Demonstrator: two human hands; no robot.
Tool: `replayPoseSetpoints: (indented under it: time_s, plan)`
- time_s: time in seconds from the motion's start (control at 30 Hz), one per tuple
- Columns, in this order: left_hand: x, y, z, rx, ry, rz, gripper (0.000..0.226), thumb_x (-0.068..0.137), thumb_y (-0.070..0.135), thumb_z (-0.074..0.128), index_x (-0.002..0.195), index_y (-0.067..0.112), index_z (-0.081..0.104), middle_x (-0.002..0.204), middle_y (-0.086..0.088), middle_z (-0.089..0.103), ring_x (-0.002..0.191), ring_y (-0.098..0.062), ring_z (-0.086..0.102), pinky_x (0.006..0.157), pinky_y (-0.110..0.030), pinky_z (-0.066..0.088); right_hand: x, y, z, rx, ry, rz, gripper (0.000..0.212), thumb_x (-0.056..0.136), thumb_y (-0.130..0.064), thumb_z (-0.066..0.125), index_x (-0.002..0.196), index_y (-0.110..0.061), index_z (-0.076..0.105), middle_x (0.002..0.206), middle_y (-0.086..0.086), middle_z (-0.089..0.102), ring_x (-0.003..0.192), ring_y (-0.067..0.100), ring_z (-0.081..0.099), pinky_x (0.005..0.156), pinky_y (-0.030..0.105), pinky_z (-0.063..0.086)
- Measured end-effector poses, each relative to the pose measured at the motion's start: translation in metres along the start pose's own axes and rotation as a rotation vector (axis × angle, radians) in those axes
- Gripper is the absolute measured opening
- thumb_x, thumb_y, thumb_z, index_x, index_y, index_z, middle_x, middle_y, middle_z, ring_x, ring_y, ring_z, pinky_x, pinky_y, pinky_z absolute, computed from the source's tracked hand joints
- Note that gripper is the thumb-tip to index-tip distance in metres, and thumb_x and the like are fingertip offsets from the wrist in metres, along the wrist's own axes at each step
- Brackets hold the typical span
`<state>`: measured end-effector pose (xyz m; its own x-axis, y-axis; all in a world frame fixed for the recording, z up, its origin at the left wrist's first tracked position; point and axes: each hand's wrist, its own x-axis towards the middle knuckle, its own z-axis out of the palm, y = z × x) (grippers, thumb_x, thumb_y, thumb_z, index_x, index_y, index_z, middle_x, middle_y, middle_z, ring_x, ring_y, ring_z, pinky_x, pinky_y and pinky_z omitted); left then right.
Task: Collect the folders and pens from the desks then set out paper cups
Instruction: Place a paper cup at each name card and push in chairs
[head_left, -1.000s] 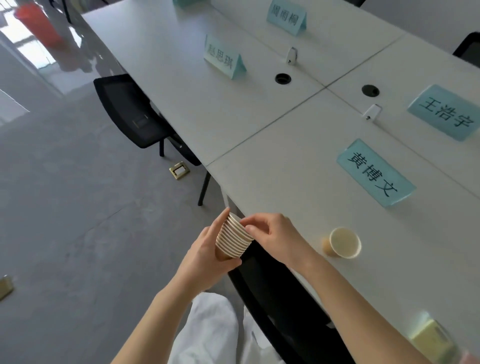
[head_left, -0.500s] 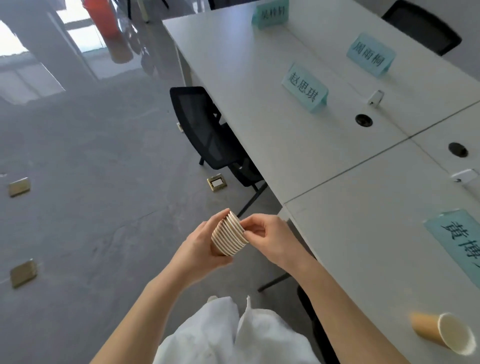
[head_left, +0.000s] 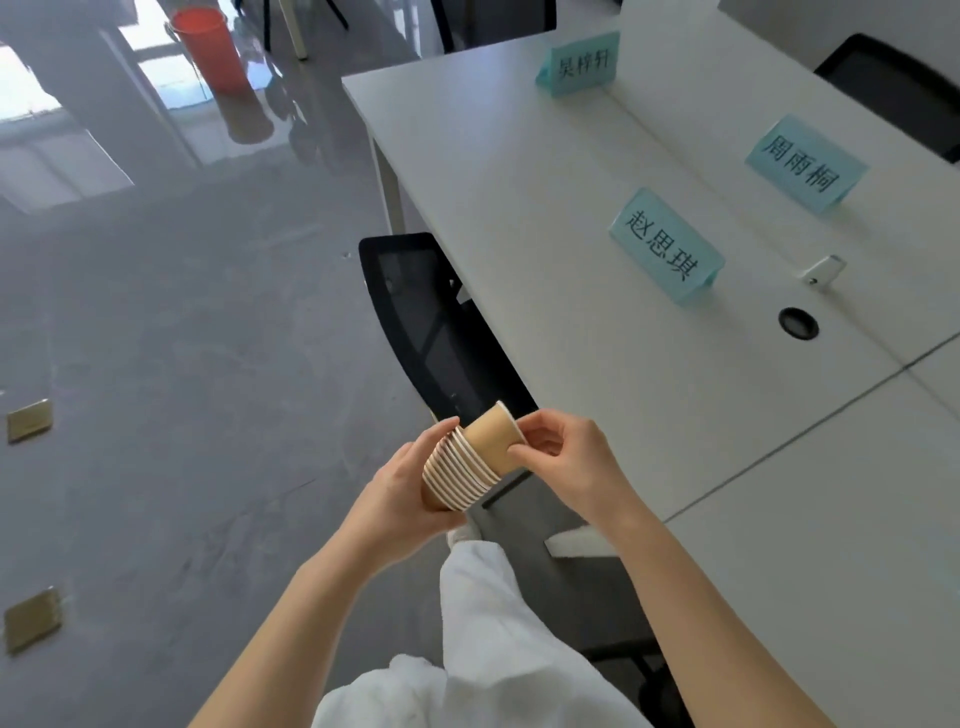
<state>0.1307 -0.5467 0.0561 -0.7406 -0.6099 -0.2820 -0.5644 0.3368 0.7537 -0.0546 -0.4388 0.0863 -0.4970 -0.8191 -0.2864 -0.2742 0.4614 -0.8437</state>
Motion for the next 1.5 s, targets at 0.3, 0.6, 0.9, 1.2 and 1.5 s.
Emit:
replayPoseSetpoints:
  time_s: [0.3, 0.6, 0.9, 1.2, 1.5]
  plan:
    - [0.131, 0.024, -0.067, -0.027, 0.091, -0.075, 0.101, 0.068, 0.021, 0.083, 0.140, 0.059, 0.023, 0.122, 0.014, 0.052, 0.108, -0.008, 0.051, 0.090, -0.026, 0.044, 0.171, -0.023, -0.074, -0.200, 0.252, 0.021, 0.017, 0.083, -0.013, 0.067, 0.100, -0.010, 0.067, 0.087, 0.000, 0.068, 0.082, 0.016, 0.063, 0.076, 0.023, 0.045]
    - [0.181, 0.027, -0.104, -0.115, 0.125, -0.131, 0.099, 0.067, 0.017, 0.084, 0.139, 0.058, 0.028, 0.116, 0.011, 0.058, 0.106, -0.007, 0.057, 0.095, -0.031, 0.049, 0.220, 0.063, -0.081, -0.760, 0.270, 0.069, 0.008, 0.086, -0.003, 0.055, 0.093, -0.007, 0.058, 0.093, 0.009, 0.063, 0.095, 0.031, 0.054, 0.057, 0.031, 0.036]
    - [0.198, 0.026, -0.096, -0.123, 0.052, -0.144, 0.101, 0.067, 0.019, 0.085, 0.140, 0.058, 0.026, 0.118, 0.015, 0.057, 0.106, -0.003, 0.056, 0.089, -0.025, 0.048, 0.219, 0.067, -0.079, -0.864, 0.203, 0.035, 0.010, 0.078, -0.005, 0.068, 0.086, -0.007, 0.063, 0.086, 0.009, 0.064, 0.090, 0.032, 0.056, 0.063, 0.036, 0.049]
    - [0.201, 0.021, -0.104, -0.098, 0.064, -0.139, 0.101, 0.067, 0.022, 0.084, 0.141, 0.058, 0.025, 0.120, 0.014, 0.056, 0.107, -0.005, 0.055, 0.090, -0.028, 0.050, 0.223, 0.011, -0.068, -0.567, 0.192, -0.048, 0.019, 0.087, -0.009, 0.061, 0.105, -0.009, 0.067, 0.102, 0.005, 0.067, 0.103, 0.025, 0.057, 0.085, 0.035, 0.048]
    - [0.204, -0.011, -0.131, -0.017, 0.049, -0.124, 0.103, 0.070, 0.024, 0.082, 0.144, 0.058, 0.019, 0.124, 0.013, 0.050, 0.110, -0.007, 0.051, 0.091, -0.026, 0.046, 0.243, -0.100, 0.000, 0.016, -0.272, -0.102, 0.024, 0.089, -0.017, 0.064, 0.113, -0.017, 0.069, 0.104, -0.005, 0.073, 0.096, 0.002, 0.067, 0.089, 0.017, 0.052]
